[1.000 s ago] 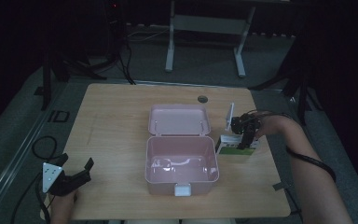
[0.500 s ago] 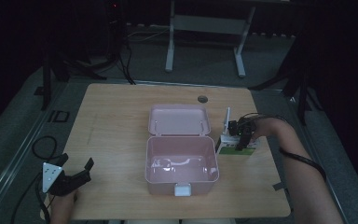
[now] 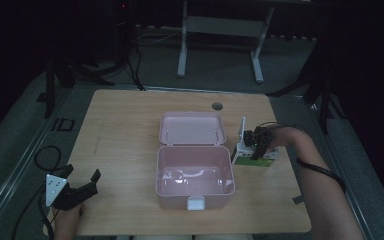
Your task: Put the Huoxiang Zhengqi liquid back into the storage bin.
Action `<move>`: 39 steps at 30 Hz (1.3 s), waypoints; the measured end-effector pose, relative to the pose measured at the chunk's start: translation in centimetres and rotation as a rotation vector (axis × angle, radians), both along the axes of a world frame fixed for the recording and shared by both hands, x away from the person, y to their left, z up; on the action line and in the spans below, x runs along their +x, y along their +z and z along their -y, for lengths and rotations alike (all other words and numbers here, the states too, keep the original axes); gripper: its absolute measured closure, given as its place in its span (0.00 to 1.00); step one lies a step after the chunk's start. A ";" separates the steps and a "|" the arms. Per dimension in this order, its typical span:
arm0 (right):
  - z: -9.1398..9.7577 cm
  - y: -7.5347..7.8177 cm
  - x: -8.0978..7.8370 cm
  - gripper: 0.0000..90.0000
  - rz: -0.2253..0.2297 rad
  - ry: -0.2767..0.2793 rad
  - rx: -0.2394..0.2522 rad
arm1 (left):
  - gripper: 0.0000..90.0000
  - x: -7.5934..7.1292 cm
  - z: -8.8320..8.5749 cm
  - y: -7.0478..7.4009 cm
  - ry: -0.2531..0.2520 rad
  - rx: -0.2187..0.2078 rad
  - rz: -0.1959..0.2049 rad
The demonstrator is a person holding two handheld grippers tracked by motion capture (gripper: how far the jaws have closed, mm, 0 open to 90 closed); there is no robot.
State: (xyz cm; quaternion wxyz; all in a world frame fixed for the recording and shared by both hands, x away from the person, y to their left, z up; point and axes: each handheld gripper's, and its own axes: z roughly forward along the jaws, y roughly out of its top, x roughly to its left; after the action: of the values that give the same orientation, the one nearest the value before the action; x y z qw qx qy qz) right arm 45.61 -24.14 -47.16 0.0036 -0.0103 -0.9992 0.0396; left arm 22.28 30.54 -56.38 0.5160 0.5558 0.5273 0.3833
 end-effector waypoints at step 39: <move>-0.1 1.1 -7.5 0.70 -0.031 0.077 -0.030 | 0.02 0.1 0.0 0.0 0.006 0.001 -0.005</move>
State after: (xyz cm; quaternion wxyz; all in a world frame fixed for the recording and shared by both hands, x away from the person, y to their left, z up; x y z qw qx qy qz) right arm 38.14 -24.02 -46.04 0.0173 0.0289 -0.9979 0.0548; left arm 22.33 30.50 -56.37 0.5133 0.5554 0.5299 0.3837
